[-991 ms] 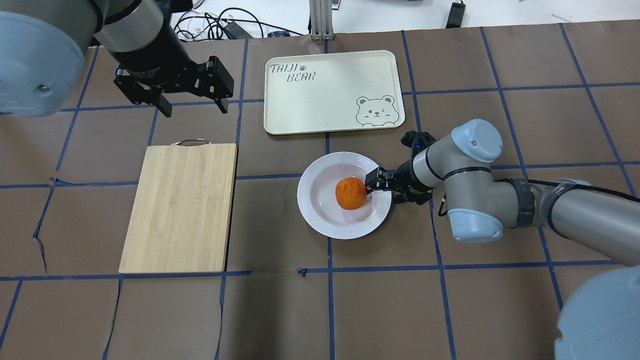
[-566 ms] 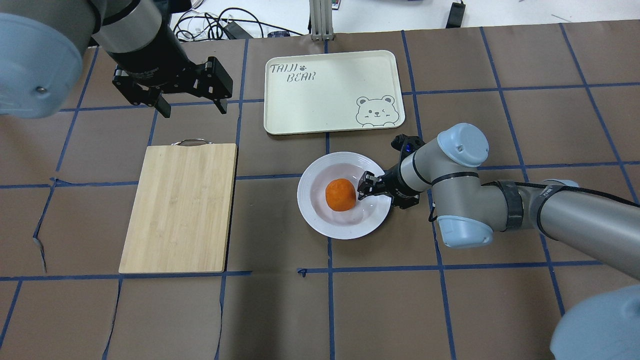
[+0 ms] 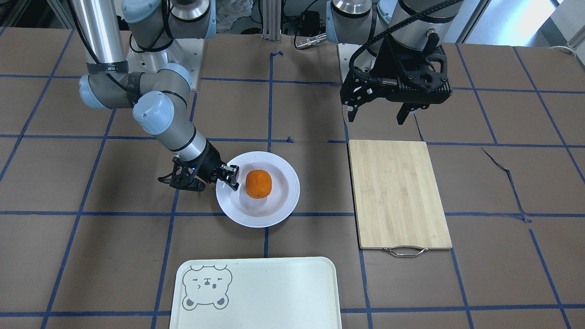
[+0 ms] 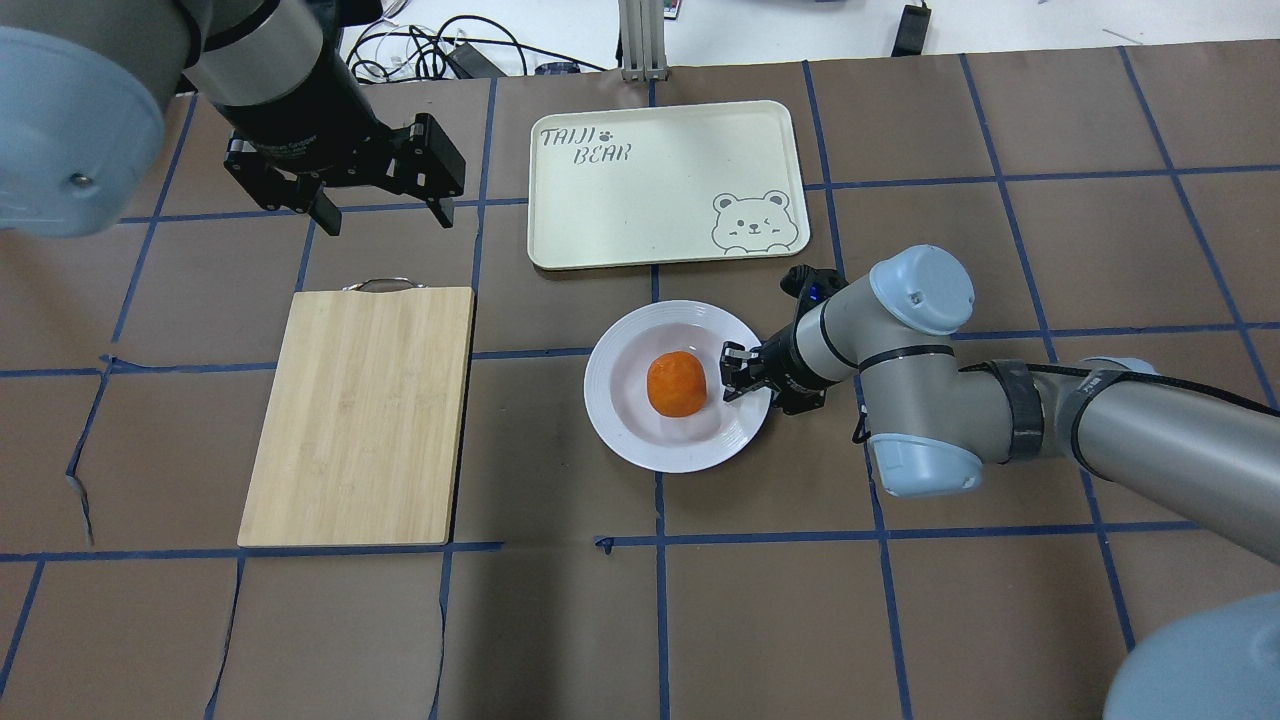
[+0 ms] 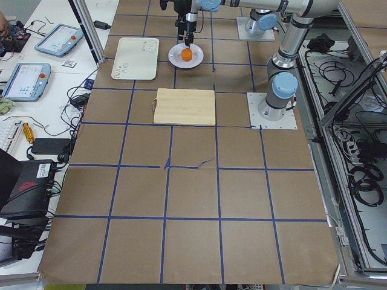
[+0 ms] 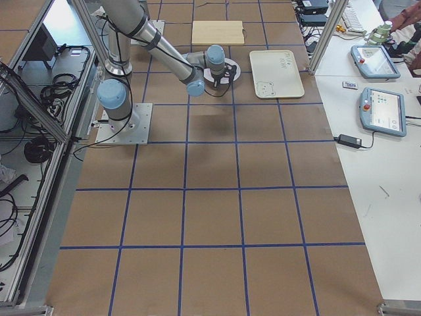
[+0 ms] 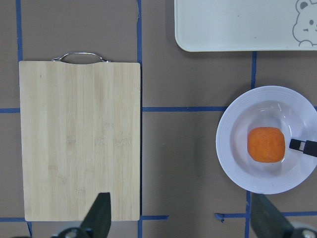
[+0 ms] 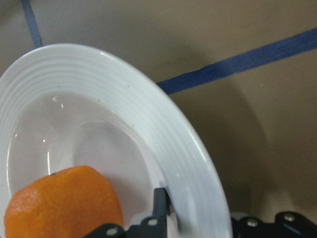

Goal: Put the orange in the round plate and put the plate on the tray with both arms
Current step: 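Grip the rim of the white plate with the right gripper, then lift the plate and carry it onto the cream bear tray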

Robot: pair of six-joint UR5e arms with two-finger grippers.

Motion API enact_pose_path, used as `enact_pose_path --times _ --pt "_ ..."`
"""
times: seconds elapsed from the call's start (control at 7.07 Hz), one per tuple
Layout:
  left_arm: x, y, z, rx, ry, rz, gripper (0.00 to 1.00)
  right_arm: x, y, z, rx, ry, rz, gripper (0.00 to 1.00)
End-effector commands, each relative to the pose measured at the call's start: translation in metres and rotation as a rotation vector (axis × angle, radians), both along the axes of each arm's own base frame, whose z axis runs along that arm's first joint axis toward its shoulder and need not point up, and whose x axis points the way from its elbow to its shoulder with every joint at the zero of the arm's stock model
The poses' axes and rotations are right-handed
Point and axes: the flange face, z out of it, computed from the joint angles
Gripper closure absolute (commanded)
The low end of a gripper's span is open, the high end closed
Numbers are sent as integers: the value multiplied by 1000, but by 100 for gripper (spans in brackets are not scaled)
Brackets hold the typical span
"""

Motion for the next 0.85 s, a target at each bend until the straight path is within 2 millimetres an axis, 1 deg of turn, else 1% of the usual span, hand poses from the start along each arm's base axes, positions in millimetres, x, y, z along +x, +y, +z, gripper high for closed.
enact_pose_path --times 0.0,0.14,0.28,0.42,0.57,0.71 --pt "0 0 0 0 0 0 0 8 4 36 -57 -23 -24 95" --pt "-1 0 0 0 0 -2 0 5 2 45 -77 -24 -29 95" --pt "-1 0 0 0 0 -2 0 1 -7 54 -112 -26 -30 95" --pt "-1 0 0 0 0 -2 0 3 -34 80 -179 -45 -29 95" --pt "-1 0 0 0 0 -2 0 5 -72 103 -234 -55 -39 95" --pt "-1 0 0 0 0 -2 0 6 -119 102 -261 -59 -42 95"
